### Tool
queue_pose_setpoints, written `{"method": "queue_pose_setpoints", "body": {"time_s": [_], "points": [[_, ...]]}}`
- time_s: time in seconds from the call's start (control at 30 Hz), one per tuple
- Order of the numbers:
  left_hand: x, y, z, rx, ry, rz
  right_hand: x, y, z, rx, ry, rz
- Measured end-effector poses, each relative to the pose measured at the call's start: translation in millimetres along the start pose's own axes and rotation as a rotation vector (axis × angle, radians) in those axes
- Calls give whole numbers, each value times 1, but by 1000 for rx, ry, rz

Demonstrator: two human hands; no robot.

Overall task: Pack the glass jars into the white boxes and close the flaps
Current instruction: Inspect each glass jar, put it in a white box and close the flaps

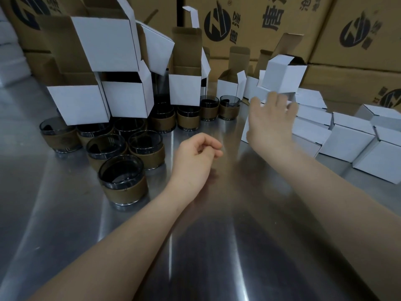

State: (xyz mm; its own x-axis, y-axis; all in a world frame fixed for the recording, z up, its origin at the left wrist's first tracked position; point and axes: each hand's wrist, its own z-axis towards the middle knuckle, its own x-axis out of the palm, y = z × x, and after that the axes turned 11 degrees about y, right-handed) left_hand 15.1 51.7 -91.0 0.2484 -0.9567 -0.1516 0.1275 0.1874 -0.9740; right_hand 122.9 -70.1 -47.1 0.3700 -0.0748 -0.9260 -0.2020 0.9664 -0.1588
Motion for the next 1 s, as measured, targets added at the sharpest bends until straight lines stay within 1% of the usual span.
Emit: {"method": "queue_pose_setpoints", "body": {"time_s": [0.07, 0.13, 0.2, 0.3, 0.33, 0.4, 0.5, 0.63, 0.8, 0.9, 1.0], "points": [[0, -1, 0, 1, 1, 7, 0, 14, -1, -139, -75, 46], [1, -2, -1, 15, -11, -9, 0, 32, -2, -286, -85, 177], [0, -2, -1, 27, -57, -32, 2, 51, 1, -354, 35, 358], [-4, -1, 0, 4, -153, -56, 8, 69, 13, -329, 267, 546], [-4, -1, 0, -8, -167, -55, 11, 73, 16, -316, 310, 582], [-4, -2, -1, -22, -166, -32, 16, 77, 21, -289, 343, 645], [-3, 0, 0, -28, -160, 8, 20, 78, 22, -258, 294, 733], [-3, 1, 1, 0, -181, 25, 20, 71, 16, -288, 186, 787], [-4, 0, 1, 49, -206, 103, 20, 56, -1, -303, 152, 966], [-5, 2, 3, 23, -212, 169, 22, 47, -15, -298, 125, 1069], [-6, 3, 5, -21, -190, 230, 24, 39, -30, -278, 62, 1162]]}}
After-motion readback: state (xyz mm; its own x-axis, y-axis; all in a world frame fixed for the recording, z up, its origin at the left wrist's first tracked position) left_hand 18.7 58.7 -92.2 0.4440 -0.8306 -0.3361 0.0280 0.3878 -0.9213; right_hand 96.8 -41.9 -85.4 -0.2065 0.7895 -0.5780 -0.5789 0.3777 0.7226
